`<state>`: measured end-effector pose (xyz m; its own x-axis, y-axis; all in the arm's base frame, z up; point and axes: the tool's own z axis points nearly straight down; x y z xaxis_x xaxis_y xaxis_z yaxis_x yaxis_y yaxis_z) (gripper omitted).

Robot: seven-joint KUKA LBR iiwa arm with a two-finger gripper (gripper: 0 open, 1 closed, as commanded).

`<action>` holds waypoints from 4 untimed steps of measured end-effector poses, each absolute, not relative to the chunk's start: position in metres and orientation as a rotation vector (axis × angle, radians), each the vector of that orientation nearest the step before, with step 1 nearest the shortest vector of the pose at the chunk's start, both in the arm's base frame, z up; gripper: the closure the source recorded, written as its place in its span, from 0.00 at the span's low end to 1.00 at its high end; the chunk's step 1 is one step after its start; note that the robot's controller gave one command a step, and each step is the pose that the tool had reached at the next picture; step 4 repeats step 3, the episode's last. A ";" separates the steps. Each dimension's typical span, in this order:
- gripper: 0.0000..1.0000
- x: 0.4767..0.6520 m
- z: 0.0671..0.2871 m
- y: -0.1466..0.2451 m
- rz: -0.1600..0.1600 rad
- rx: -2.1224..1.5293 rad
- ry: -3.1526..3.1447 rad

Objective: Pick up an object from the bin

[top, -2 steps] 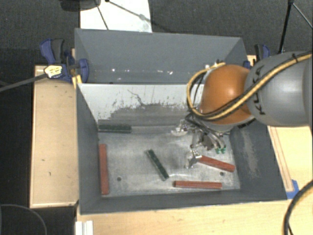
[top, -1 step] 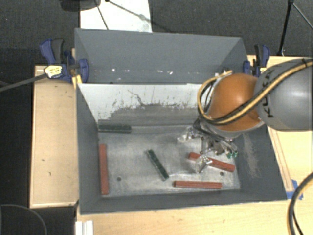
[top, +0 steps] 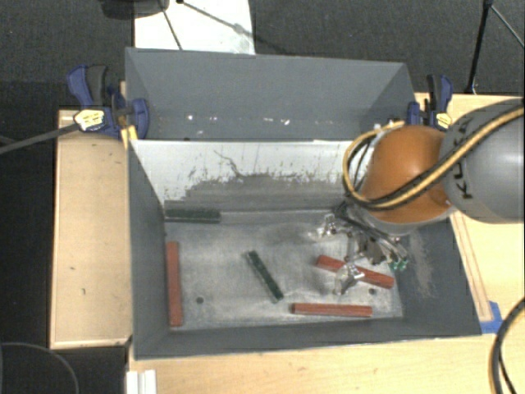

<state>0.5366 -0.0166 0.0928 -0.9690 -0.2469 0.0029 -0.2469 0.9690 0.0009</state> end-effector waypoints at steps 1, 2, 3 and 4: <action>1.00 0.531 0.078 -0.044 -0.001 0.475 -3.106; 1.00 0.531 0.078 -0.044 -0.001 0.473 -3.106; 1.00 0.567 0.235 -0.036 0.001 0.629 -3.082; 1.00 0.567 0.235 -0.036 0.001 0.629 -3.082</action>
Offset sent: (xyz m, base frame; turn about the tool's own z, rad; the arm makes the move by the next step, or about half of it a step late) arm 0.0000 0.0000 0.0000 0.0000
